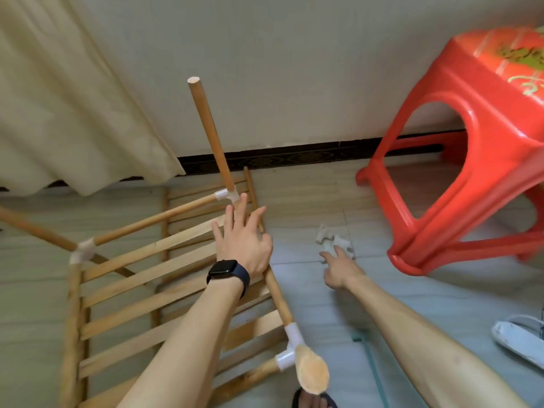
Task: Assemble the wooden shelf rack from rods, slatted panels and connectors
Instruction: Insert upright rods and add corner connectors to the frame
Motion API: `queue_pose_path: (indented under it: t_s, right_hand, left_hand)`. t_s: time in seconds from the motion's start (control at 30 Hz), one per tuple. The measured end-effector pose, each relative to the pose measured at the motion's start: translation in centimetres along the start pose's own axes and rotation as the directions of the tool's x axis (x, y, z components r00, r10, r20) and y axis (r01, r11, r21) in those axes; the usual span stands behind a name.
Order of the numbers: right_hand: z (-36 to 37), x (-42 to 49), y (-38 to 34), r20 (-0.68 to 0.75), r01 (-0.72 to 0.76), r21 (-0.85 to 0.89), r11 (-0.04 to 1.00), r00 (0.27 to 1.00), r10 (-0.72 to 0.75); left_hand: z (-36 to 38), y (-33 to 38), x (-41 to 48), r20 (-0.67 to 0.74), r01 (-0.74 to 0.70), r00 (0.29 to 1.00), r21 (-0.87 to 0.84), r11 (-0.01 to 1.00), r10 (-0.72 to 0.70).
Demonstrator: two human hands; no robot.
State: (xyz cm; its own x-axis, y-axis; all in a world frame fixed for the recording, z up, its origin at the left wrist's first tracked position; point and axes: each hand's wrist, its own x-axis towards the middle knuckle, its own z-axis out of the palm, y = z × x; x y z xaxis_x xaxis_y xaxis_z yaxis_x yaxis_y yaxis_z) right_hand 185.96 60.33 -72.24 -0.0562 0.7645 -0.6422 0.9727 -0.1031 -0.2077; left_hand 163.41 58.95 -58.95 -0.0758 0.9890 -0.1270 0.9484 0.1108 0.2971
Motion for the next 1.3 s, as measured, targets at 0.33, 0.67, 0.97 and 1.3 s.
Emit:
queue_pose_path:
  t_s: [0.33, 0.67, 0.97, 1.3]
  right_hand:
    - [4.3, 2.0, -0.4, -0.025, -0.039, -0.007, 0.999, 0.999, 0.039]
    - [1.2, -6.8, -2.2, -0.234, 0.199, 0.663, 0.722, 0.971, -0.054]
    - [-10.6, -23.1, -7.0, -0.637, 0.703, 0.535, 0.468, 0.7, -0.323]
    - [-13.0, -33.2, -9.9, -0.74, 0.871, 0.2, 0.449, 0.434, -0.514]
  left_hand:
    - [-1.2, -1.5, -1.9, 0.056, -0.013, 0.998, 0.023, 1.0, 0.011]
    - [-2.8, -1.8, -3.2, 0.143, -0.007, 0.99, -0.011, 1.0, 0.008]
    - [-14.2, 0.3, -10.4, 0.182, 0.04, 0.978, -0.656, 0.754, 0.106]
    - [-20.0, 1.8, -18.4, 0.114, -0.009, 0.954, -0.914, 0.407, 0.277]
